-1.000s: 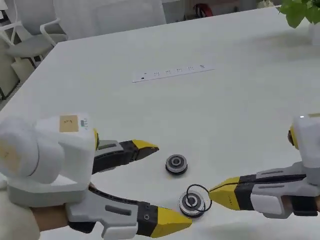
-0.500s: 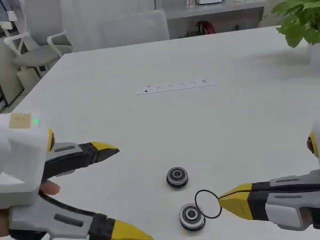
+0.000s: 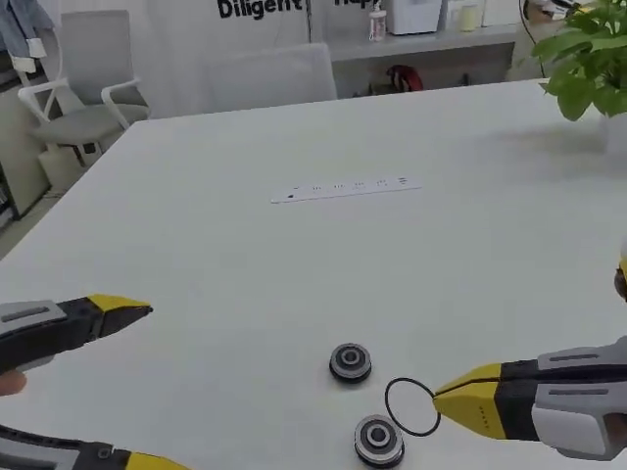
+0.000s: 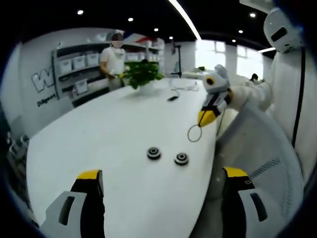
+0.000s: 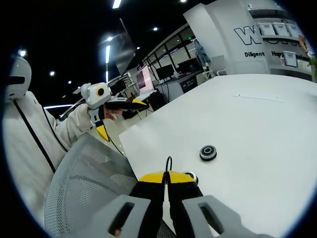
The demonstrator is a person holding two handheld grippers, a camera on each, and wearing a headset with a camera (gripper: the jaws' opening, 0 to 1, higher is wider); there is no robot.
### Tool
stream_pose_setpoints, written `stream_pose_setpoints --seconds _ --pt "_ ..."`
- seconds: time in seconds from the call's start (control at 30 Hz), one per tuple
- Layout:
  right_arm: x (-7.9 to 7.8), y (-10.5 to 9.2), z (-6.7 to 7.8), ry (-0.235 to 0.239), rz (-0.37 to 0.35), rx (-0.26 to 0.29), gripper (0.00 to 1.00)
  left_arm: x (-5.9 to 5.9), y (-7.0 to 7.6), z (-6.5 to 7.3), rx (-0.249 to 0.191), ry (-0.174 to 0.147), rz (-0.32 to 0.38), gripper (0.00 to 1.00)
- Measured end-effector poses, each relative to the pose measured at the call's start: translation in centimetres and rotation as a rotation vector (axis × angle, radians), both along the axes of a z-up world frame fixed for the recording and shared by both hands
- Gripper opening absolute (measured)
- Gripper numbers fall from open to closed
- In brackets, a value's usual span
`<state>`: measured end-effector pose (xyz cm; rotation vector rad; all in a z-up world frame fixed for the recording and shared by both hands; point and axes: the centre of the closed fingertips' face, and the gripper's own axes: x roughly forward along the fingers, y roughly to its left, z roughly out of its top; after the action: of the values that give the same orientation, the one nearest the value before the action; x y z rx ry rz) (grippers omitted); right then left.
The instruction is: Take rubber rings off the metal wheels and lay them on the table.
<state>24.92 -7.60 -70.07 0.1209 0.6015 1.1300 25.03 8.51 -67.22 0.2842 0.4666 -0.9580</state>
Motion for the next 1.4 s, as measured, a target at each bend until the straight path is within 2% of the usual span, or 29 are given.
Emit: stream_pose_setpoints --seconds 0.1,0.37,0.6,0.73,1.07,1.4 --pt "-0.1 0.0 0.4 -0.008 0.002 -0.001 0.00 -0.3 0.9 0.1 0.005 -0.009 0.017 1.00" --pt "-0.3 0.3 1.8 -0.032 0.011 -0.006 0.00 -1.2 3.3 -1.2 -0.017 0.013 0.079 1.00" --pt "-0.4 1.2 2.5 -0.044 0.028 -0.014 0.00 -1.7 4.8 -2.3 -0.035 0.030 0.119 1.00" --pt "-0.3 1.8 2.7 -0.050 0.042 -0.025 0.00 -2.0 4.8 -2.7 -0.046 0.027 0.130 1.00" --pt "0.2 4.5 4.0 -0.079 0.095 -0.032 0.00 -2.3 4.7 -4.2 -0.051 0.054 0.141 1.00" --pt "0.4 6.9 4.0 -0.082 0.156 -0.050 0.00 -2.6 4.7 -4.9 -0.070 0.077 0.158 1.00"
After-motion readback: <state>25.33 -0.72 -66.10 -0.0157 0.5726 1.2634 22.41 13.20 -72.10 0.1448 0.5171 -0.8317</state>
